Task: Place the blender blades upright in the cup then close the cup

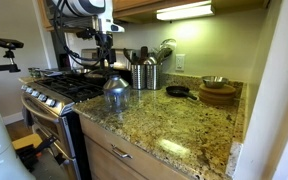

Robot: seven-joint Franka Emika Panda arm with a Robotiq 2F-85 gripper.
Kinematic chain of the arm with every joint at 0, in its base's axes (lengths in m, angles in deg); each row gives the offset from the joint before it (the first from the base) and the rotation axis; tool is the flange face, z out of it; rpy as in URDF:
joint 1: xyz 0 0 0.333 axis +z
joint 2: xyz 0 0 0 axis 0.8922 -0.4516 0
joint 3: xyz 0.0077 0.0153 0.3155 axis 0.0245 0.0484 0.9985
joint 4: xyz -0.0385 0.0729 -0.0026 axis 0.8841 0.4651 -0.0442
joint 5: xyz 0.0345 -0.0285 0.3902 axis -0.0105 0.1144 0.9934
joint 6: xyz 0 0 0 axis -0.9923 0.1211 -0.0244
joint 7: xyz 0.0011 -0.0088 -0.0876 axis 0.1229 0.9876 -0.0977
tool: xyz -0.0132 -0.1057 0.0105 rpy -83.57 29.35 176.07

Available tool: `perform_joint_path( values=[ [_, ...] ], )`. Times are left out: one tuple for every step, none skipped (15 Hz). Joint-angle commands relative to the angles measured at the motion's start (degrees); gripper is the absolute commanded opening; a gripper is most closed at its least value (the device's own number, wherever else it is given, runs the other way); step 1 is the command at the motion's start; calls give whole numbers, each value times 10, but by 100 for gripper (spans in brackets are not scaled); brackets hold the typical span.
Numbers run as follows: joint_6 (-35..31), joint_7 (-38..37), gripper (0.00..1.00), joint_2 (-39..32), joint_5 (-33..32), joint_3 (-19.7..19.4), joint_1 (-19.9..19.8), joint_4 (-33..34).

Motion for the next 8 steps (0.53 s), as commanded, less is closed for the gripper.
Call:
perform_joint_path(
  values=[
    [47,-6,100,36,11,6,2,3],
    [53,-13,100,39,5,10,1,2],
    [58,-21,100,41,-2,15,0,2],
    [33,-2,100,22,2,10,-2,4],
    [38,-5,100,25,2,12,-2,4],
    [40,-7,100,26,1,14,-2,4],
    [41,-7,100,27,1,15,-1,4],
    [41,-7,100,27,1,15,-1,4]
  ],
)
